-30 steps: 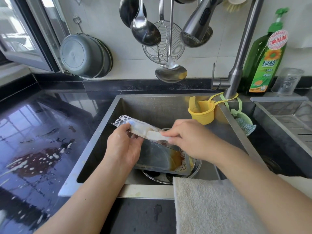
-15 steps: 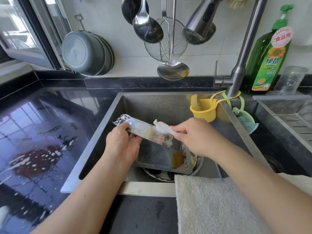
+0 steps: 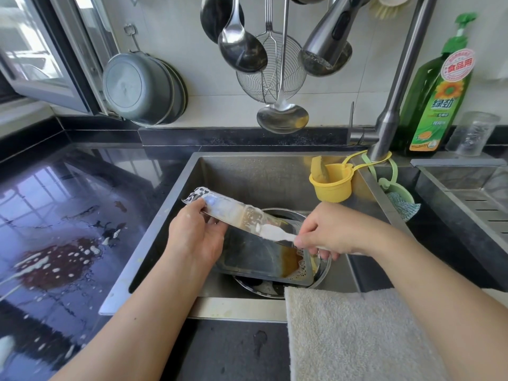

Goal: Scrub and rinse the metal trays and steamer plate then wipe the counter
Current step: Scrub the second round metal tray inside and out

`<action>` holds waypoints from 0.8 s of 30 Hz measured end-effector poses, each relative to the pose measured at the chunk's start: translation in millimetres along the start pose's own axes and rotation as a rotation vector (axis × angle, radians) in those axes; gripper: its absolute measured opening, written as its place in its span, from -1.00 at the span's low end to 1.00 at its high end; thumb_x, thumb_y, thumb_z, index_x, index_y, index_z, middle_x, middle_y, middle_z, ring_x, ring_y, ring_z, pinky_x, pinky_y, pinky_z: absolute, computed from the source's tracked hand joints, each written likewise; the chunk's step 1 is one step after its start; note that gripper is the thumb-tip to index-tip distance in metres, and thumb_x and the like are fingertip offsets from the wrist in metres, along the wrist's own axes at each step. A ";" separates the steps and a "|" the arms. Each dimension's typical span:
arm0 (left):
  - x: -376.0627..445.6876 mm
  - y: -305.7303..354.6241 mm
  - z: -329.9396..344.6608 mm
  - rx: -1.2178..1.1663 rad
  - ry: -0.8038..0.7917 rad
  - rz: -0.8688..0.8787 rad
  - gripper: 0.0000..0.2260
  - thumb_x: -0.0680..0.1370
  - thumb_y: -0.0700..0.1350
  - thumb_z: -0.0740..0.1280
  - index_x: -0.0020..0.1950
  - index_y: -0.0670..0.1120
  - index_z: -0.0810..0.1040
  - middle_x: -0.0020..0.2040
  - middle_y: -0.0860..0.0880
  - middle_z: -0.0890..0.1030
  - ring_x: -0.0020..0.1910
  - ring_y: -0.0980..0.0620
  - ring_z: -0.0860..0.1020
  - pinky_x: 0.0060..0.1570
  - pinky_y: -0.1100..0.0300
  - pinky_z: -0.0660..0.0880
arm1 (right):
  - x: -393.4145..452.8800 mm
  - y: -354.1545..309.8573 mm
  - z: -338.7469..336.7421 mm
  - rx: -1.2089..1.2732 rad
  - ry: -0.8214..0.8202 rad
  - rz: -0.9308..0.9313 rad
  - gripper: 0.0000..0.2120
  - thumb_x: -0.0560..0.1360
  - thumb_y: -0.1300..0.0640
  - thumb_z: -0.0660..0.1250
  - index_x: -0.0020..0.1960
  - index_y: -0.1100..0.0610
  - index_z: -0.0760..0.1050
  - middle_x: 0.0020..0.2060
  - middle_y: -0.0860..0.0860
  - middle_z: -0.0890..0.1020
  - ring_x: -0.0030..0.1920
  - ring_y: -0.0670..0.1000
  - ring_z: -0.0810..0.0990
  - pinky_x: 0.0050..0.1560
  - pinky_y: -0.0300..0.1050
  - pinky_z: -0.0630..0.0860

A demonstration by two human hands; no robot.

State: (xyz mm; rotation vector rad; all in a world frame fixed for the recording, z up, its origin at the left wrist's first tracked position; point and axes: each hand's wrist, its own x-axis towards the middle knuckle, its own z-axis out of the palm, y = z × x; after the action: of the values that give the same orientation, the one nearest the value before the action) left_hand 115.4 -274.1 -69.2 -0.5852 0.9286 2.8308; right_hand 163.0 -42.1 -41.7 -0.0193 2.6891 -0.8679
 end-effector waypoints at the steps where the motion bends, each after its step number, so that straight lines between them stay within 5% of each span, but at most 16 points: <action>1: 0.2 0.5 -0.9 0.006 0.007 -0.007 -0.70 0.70 -0.27 0.23 0.44 -0.26 0.38 0.26 -0.28 0.59 0.11 -0.22 0.68 -0.02 -0.23 0.67 | 0.7 1.1 0.9 -0.005 -0.036 0.000 -0.76 0.57 0.02 0.42 -0.27 0.03 0.64 -0.40 -0.05 0.66 -0.40 -0.11 0.59 -0.36 -0.23 0.54; 7: 0.6 1.8 -2.2 0.003 0.022 -0.009 -0.66 0.70 -0.27 0.24 0.47 -0.25 0.36 0.26 -0.28 0.59 0.08 -0.21 0.69 -0.21 -0.15 0.70 | 5.7 25.1 -18.8 -0.100 0.002 0.108 -0.77 0.57 -0.03 0.42 -0.18 0.06 0.69 -0.28 -0.01 0.70 -0.34 -0.10 0.59 -0.28 -0.20 0.52; 15: 2.6 -2.8 -3.4 0.039 0.021 -0.020 -0.67 0.70 -0.26 0.24 0.47 -0.24 0.37 0.24 -0.28 0.59 0.09 -0.22 0.69 0.02 -0.20 0.67 | 13.2 8.3 -3.7 0.123 -0.008 -0.015 -0.73 0.60 -0.02 0.37 -0.17 0.10 0.68 -0.39 -0.03 0.60 -0.41 -0.06 0.49 -0.36 -0.17 0.45; 24: 7.8 0.7 -10.2 0.028 -0.003 -0.013 -0.64 0.69 -0.28 0.24 0.49 -0.27 0.35 0.28 -0.29 0.59 0.07 -0.23 0.71 -0.16 -0.12 0.70 | 2.7 6.7 -10.5 0.090 -0.047 -0.009 -0.74 0.62 -0.01 0.34 -0.13 0.11 0.67 -0.38 -0.04 0.59 -0.38 -0.05 0.47 -0.35 -0.17 0.44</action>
State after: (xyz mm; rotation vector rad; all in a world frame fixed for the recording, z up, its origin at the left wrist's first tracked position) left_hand 111.4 -280.8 -79.4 -0.5810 0.9589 2.8014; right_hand 157.8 -31.0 -38.3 -0.0313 2.6062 -0.9785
